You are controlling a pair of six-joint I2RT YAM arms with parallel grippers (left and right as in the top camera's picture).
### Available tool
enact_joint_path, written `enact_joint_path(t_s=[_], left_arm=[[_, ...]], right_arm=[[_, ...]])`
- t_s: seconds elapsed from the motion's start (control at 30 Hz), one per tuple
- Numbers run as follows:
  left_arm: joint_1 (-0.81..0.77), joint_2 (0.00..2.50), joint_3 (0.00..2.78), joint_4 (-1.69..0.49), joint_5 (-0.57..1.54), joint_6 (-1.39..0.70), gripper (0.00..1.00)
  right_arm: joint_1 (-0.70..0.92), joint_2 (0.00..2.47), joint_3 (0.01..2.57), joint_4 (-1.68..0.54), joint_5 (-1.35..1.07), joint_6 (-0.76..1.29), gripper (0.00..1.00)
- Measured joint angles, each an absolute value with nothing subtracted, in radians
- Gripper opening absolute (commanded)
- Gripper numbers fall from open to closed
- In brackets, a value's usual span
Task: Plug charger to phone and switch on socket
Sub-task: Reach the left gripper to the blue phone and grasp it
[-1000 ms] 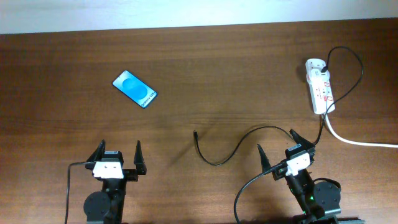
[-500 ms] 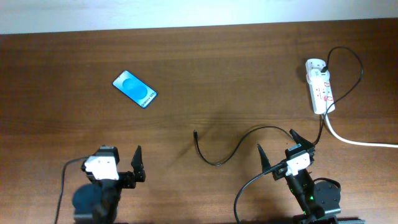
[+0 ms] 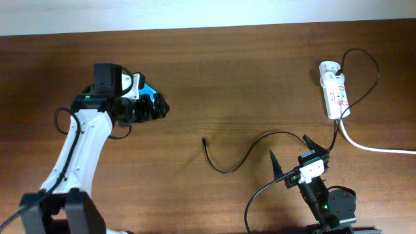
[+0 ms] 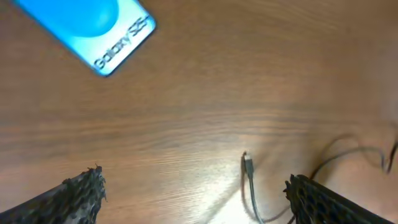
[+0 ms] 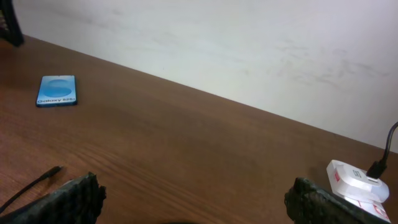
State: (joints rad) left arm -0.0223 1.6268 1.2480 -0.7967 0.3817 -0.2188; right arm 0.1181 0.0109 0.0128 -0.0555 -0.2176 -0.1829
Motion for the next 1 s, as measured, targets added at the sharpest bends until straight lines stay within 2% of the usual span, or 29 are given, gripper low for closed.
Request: enact_joint_path(t_s=[0.3, 0.4, 0.43, 0.5, 0.63, 0.77, 1.0], left_arm=[[-0.023, 1.683, 1.271, -0.692, 0.26, -0.731, 1.0], [-0.024, 1.805, 1.404, -0.738, 0.241, -0.823, 1.0], [-0.026, 1.893, 1.535, -0.778, 0.189, -0.855, 1.0], [-0.037, 1.971, 1.673, -0.895, 0.11, -0.868, 1.0], [-0.073, 2.284, 2.128, -1.119, 0.011, -0.857, 1.0], [-0.073, 2.423, 2.17, -1.14, -0.052, -0.856, 0.99], [-0.074, 2.494, 2.179, -1.143, -0.103, -0.804, 0.99]], right_arm=[[0.118, 0.011, 0.013, -0.056, -0.218, -0.183, 0.98], [0.118, 0.01, 0.013, -0.056, -0.218, -0.183, 0.98], [0.118, 0.01, 0.013, -0.056, -0.218, -0.183, 0.98], [0.118, 0.01, 0.013, -0.056, -0.218, -0.183, 0.98], [0.118, 0.01, 0.013, -0.056, -0.218, -0.183, 0.98], [0.118, 0.01, 0.013, -0.056, -0.217, -0.183, 0.98], [0.118, 0.01, 0.013, -0.056, -0.217, -0.183, 0.98]])
